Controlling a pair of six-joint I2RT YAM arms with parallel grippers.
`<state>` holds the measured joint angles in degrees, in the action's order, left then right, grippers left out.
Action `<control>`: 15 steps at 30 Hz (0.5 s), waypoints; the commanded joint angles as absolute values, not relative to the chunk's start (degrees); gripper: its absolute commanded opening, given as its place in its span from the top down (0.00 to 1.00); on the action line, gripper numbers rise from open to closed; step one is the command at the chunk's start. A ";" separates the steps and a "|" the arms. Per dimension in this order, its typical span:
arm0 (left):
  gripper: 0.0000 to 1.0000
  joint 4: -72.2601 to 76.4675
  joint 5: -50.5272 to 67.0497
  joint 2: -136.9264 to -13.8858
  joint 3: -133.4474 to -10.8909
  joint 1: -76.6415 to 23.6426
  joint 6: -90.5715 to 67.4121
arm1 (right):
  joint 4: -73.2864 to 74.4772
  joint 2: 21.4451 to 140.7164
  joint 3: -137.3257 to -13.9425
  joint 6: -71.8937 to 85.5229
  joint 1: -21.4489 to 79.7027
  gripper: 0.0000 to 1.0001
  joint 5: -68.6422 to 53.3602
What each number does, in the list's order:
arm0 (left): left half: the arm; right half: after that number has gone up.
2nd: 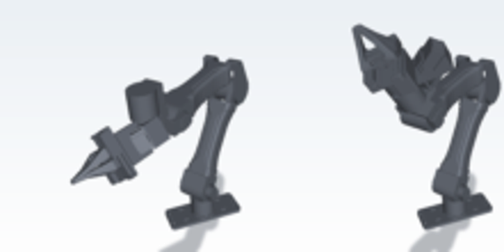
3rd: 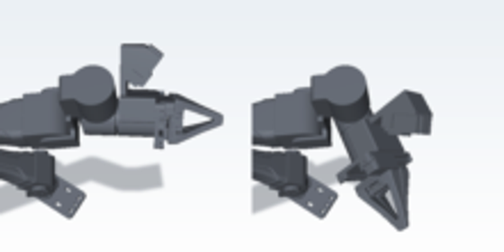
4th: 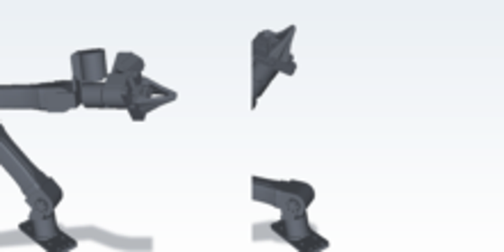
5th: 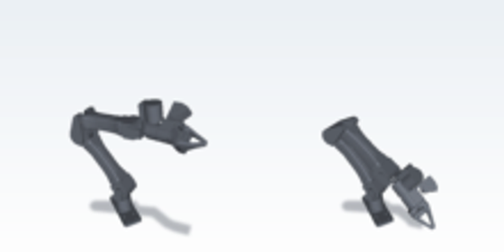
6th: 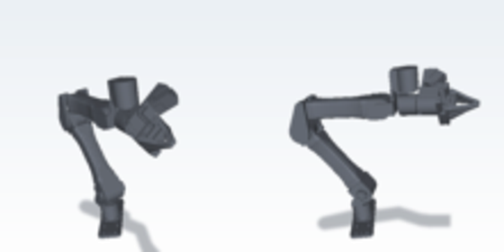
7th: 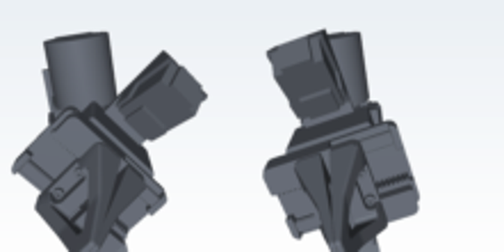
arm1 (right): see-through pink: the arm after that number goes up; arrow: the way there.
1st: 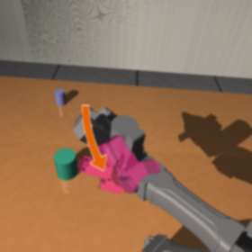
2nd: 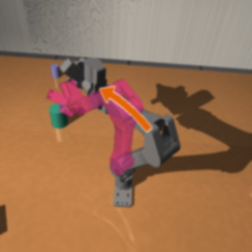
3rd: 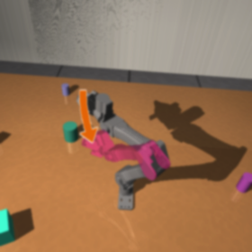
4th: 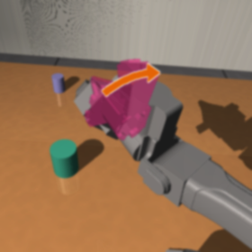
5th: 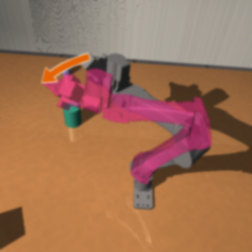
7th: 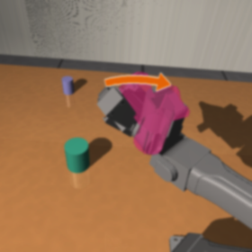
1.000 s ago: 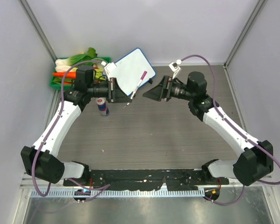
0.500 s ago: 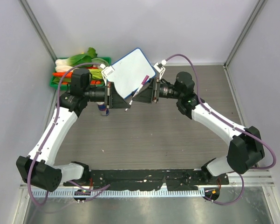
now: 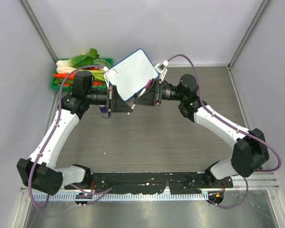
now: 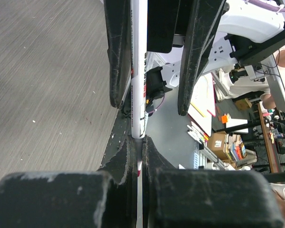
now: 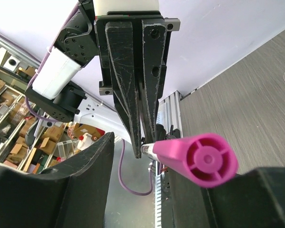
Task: Write a sentence on the whiteboard
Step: Pick up the whiteboard marker at the center of the board.
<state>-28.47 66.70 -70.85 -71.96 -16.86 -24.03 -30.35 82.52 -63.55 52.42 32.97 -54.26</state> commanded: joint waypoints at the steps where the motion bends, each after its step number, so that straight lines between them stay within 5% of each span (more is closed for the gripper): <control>1: 1.00 -30.84 68.03 -70.40 -72.16 -17.05 -21.80 | -33.66 81.30 -63.28 53.00 33.40 0.55 -55.99; 7: 1.00 -32.52 67.85 -70.58 -72.16 -17.05 -20.39 | -33.66 81.47 -63.02 53.09 33.40 0.67 -56.16; 15: 1.00 -32.70 67.76 -70.66 -71.98 -17.05 -20.48 | -33.75 81.91 -62.84 53.35 33.66 0.69 -57.65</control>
<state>-31.64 67.33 -70.87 -71.96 -16.93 -21.39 -30.39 82.54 -62.61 52.90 33.06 -55.66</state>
